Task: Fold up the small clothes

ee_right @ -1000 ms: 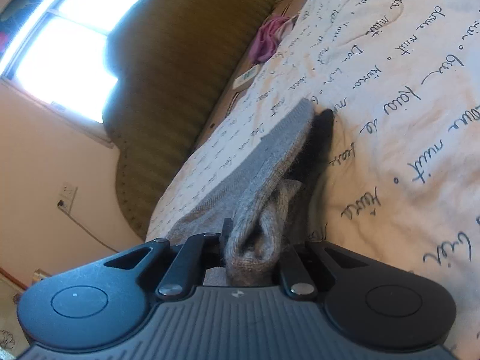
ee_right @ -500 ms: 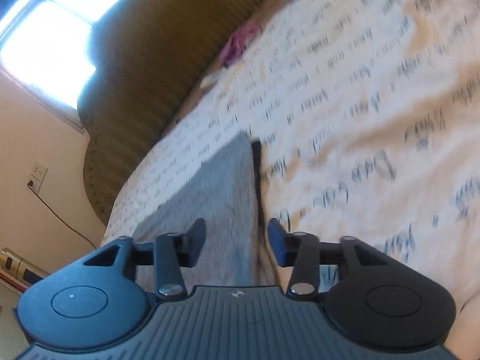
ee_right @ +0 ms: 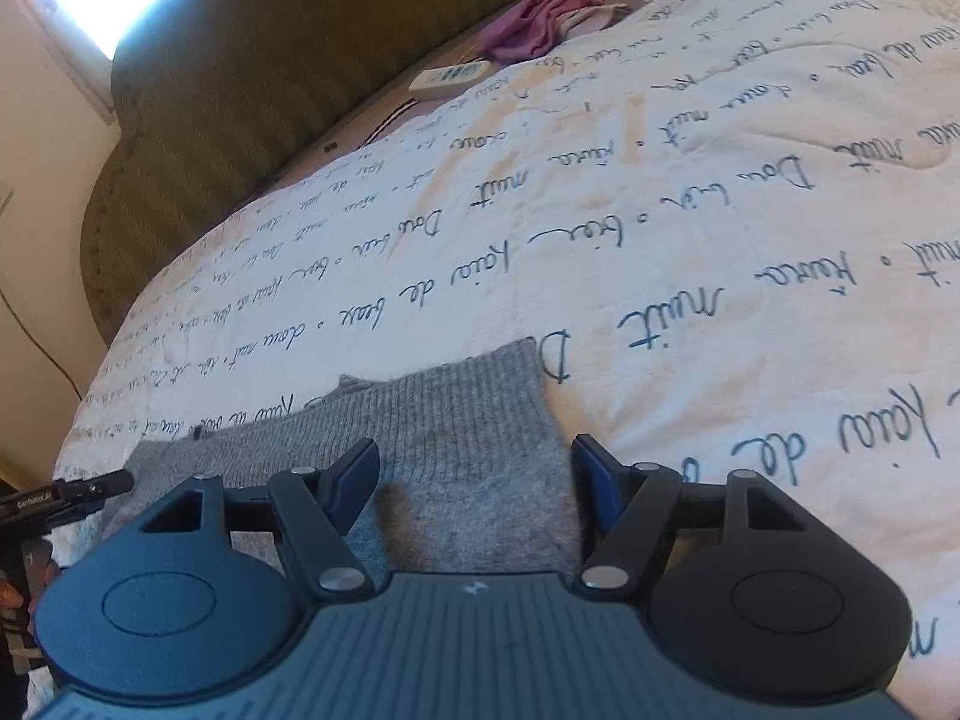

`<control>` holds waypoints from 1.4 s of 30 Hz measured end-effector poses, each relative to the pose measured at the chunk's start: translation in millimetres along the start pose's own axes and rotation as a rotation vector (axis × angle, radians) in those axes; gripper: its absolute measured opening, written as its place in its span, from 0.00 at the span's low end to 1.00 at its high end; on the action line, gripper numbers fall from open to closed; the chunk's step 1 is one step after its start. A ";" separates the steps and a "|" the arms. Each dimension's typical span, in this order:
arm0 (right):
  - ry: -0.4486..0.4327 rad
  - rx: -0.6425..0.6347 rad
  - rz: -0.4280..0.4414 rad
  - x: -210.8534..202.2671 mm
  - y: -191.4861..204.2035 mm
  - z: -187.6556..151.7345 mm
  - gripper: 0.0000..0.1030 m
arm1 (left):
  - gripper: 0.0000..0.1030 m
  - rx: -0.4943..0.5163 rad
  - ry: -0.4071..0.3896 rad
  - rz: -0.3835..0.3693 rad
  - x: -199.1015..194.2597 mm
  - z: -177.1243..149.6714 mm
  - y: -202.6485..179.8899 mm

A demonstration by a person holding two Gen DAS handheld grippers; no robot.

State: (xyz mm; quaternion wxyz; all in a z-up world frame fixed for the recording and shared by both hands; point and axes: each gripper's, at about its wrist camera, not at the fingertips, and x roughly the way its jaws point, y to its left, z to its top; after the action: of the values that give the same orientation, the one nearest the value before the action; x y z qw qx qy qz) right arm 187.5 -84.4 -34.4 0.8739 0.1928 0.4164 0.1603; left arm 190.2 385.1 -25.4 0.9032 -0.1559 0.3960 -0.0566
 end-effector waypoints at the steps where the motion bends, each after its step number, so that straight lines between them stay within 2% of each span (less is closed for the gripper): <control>1: 0.002 -0.025 -0.004 2.1 2.6 -1.2 0.32 | 0.77 0.025 0.017 -0.008 9.5 0.1 -4.9; 2: 0.015 -0.033 -0.016 4.4 1.9 -0.5 0.12 | 0.78 0.050 0.030 -0.008 17.5 0.1 -9.6; 3: 0.014 -0.025 -0.005 3.1 0.0 -0.1 0.12 | 0.76 0.086 0.029 0.002 22.6 -0.1 -14.0; 4: 0.000 -0.028 0.000 -0.4 -0.6 -0.1 0.11 | 0.51 0.125 0.015 0.019 27.9 -2.1 -17.4; 6: -0.042 -0.034 0.001 -10.9 -0.5 0.5 0.10 | 0.10 0.159 0.001 0.023 31.7 1.6 -18.8; 7: -0.070 -0.019 0.011 -17.6 -2.2 0.8 0.09 | 0.09 0.137 -0.014 0.021 28.7 6.0 -17.4; 8: -0.084 0.002 0.015 -19.2 -5.3 1.3 0.09 | 0.09 0.133 -0.045 0.038 23.6 8.7 -18.5; 10: -0.043 0.017 -0.018 -6.9 -13.7 -4.0 0.08 | 0.09 0.159 -0.078 0.072 20.2 11.3 -19.9; 12: -0.061 0.029 -0.012 -4.1 -13.4 -7.5 0.10 | 0.10 0.173 -0.031 0.129 35.0 7.1 -17.9; 13: -0.067 0.033 -0.017 -6.9 -10.2 -6.8 0.14 | 0.10 0.197 -0.055 0.131 37.2 3.2 -18.0; 15: -0.079 0.023 -0.048 -15.2 -1.9 -1.9 0.33 | 0.12 0.227 -0.075 0.137 31.4 2.5 -22.2; 16: -0.105 -0.001 -0.077 -23.1 3.0 -0.1 0.47 | 0.21 0.223 -0.093 0.132 23.9 2.8 -22.8; 17: -0.153 -0.032 -0.108 -32.9 7.4 1.0 0.56 | 0.25 0.224 -0.124 0.131 13.4 2.7 -23.9; 18: -0.208 -0.058 -0.132 -44.9 12.6 0.6 0.56 | 0.29 0.239 -0.171 0.128 0.1 1.8 -26.9; 19: -0.259 -0.084 -0.136 -57.1 19.8 0.4 0.56 | 0.38 0.253 -0.218 0.135 -13.4 0.4 -30.1; 20: -0.290 -0.098 -0.111 -65.7 26.9 -0.1 0.56 | 0.45 0.264 -0.273 0.144 -29.7 -1.0 -36.2; 21: -0.306 -0.103 -0.078 -70.0 35.2 -1.7 0.56 | 0.59 0.271 -0.312 0.127 -41.7 -3.2 -40.3; 22: -0.304 -0.114 -0.051 -69.4 44.5 -4.2 0.56 | 0.67 0.273 -0.341 0.106 -50.8 -5.9 -45.4; 24: -0.262 -0.164 -0.039 -53.6 68.5 -12.2 0.56 | 0.67 0.292 -0.341 0.077 -53.0 -13.0 -63.0; 26: -0.205 -0.221 -0.064 -26.9 83.8 -21.5 0.53 | 0.67 0.328 -0.283 0.068 -34.0 -21.6 -81.3; 29: -0.122 -0.191 -0.152 12.0 75.1 -34.1 0.53 | 0.65 0.335 -0.188 0.110 3.5 -36.4 -92.7; 30: -0.137 -0.183 -0.155 17.5 67.1 -38.4 0.53 | 0.63 0.334 -0.161 0.133 13.9 -41.2 -92.2; 31: -0.184 -0.189 -0.134 17.9 60.2 -43.8 0.53 | 0.65 0.341 -0.145 0.158 23.7 -47.7 -88.5; 32: -0.209 -0.179 -0.118 17.9 53.8 -47.7 0.52 | 0.65 0.348 -0.154 0.167 28.8 -53.8 -84.2; 38: -0.199 -0.205 -0.150 20.0 59.9 -43.3 0.53 | 0.63 0.348 -0.156 0.193 39.1 -49.5 -82.9; 41: -0.219 -0.146 -0.184 -13.8 70.6 -49.7 0.55 | 0.60 0.347 -0.180 0.202 27.1 -50.9 -85.0; 42: -0.242 -0.139 -0.162 -29.1 74.8 -56.4 0.57 | 0.56 0.340 -0.205 0.206 14.5 -53.4 -85.1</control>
State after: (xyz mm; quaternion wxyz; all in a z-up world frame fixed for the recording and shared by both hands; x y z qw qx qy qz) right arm 116.5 -20.3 -12.5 0.9390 0.1157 0.3102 0.0931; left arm 162.6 288.8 -41.9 0.9530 0.0349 0.3007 -0.0137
